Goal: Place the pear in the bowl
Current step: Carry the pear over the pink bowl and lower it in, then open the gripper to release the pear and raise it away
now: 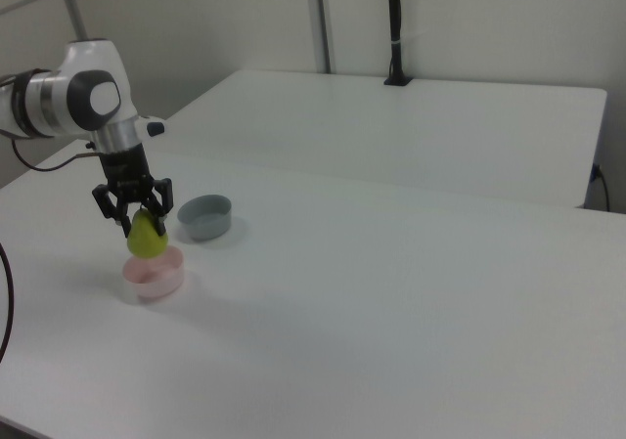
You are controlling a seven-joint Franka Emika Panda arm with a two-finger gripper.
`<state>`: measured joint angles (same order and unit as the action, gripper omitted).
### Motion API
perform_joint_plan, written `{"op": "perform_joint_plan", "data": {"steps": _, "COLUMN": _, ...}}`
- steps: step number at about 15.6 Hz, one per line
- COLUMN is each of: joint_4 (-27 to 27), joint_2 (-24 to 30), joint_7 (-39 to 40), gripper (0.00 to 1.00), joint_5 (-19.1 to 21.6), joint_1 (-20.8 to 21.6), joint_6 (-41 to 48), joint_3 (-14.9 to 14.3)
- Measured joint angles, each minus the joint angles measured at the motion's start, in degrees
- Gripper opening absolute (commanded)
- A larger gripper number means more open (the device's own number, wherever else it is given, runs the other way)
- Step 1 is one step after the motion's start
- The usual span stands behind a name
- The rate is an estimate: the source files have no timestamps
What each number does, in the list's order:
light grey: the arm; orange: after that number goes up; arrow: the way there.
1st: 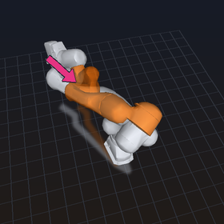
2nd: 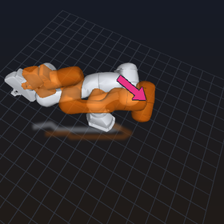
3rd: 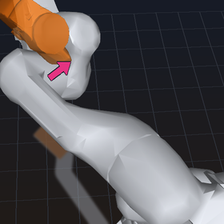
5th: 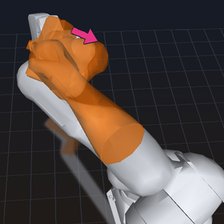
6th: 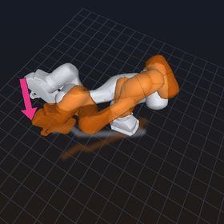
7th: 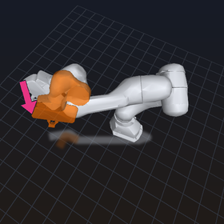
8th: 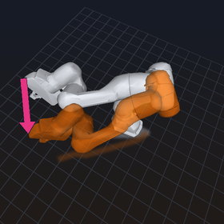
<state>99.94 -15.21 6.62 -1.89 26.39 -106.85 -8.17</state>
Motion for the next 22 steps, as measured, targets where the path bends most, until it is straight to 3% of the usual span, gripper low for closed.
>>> {"op": "perform_joint_plan", "data": {"steps": 5, "joint_4": 0.2, "joint_2": -3.5, "joint_7": -0.1, "gripper": 0.47, "joint_5": -0.5, "joint_1": 0.1, "joint_6": -2.2, "joint_3": 0.0}}
{"op": "perform_joint_plan", "data": {"steps": 6, "joint_4": 0.5, "joint_2": -3.8, "joint_7": -0.1, "gripper": 0.57, "joint_5": -0.5, "joint_1": 0.3, "joint_6": -2.9, "joint_3": 0.0}}
{"op": "perform_joint_plan", "data": {"steps": 7, "joint_4": 1.0, "joint_2": -4.1, "joint_7": -0.1, "gripper": 0.95, "joint_5": -0.5, "joint_1": 0.6, "joint_6": -3.7, "joint_3": 0.0}}
{"op": "perform_joint_plan", "data": {"steps": 8, "joint_4": 1.5, "joint_2": -4.2, "joint_7": -0.1, "gripper": 1.00, "joint_5": -0.6, "joint_1": 0.9, "joint_6": -4.3, "joint_3": 0.0}}
{"op": "perform_joint_plan", "data": {"steps": 16, "joint_4": 0.8, "joint_2": -2.3, "joint_7": -3.2, "gripper": 1.00, "joint_5": -0.6, "joint_1": 0.7, "joint_6": -4.4, "joint_3": -0.3}}
{"op": "perform_joint_plan", "data": {"steps": 22, "joint_4": -2.0, "joint_2": 6.8, "joint_7": -4.1, "gripper": 1.00, "joint_5": -0.6, "joint_1": -5.4, "joint_6": 2.5, "joint_3": -0.7}}
